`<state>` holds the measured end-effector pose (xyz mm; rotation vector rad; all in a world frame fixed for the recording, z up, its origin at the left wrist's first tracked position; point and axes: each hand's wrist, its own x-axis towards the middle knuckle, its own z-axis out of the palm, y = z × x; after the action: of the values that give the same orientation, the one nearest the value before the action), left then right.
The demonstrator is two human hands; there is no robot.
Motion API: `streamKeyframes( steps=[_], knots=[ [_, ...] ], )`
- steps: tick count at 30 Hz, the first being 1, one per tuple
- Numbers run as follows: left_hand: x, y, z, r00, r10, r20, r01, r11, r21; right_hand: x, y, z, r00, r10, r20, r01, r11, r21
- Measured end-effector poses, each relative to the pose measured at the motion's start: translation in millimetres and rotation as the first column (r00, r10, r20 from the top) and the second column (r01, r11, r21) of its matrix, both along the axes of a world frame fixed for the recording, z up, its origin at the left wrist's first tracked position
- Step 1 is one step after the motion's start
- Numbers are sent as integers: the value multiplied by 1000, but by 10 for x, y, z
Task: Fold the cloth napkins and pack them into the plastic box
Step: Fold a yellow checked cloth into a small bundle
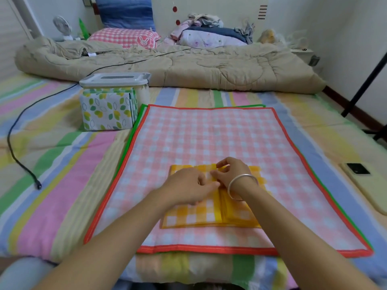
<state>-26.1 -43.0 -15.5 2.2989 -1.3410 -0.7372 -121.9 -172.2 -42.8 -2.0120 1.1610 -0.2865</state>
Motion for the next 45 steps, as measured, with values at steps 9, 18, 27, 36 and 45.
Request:
streamKeyframes(
  steps=[9,18,27,36,45],
  knots=[
    [-9,198,-406,837,-385,389,422,907,-10,-20,50,-77,999,-27,20,29,997,-65],
    [-18,189,-555,798,-400,452,396,912,107,-388,41,-38,935,252,-248,-348,786,-511],
    [-8,160,-519,803,-444,397,408,896,175,-486,31,-263,738,370,-565,-611,722,-325],
    [-1,38,-466,952,-293,87,293,956,5,-509,26,-305,770,371,-519,-590,724,-357],
    [-129,12,-416,895,-244,373,259,966,10,-838,-10,-15,986,146,80,-81,838,-539]
  ],
)
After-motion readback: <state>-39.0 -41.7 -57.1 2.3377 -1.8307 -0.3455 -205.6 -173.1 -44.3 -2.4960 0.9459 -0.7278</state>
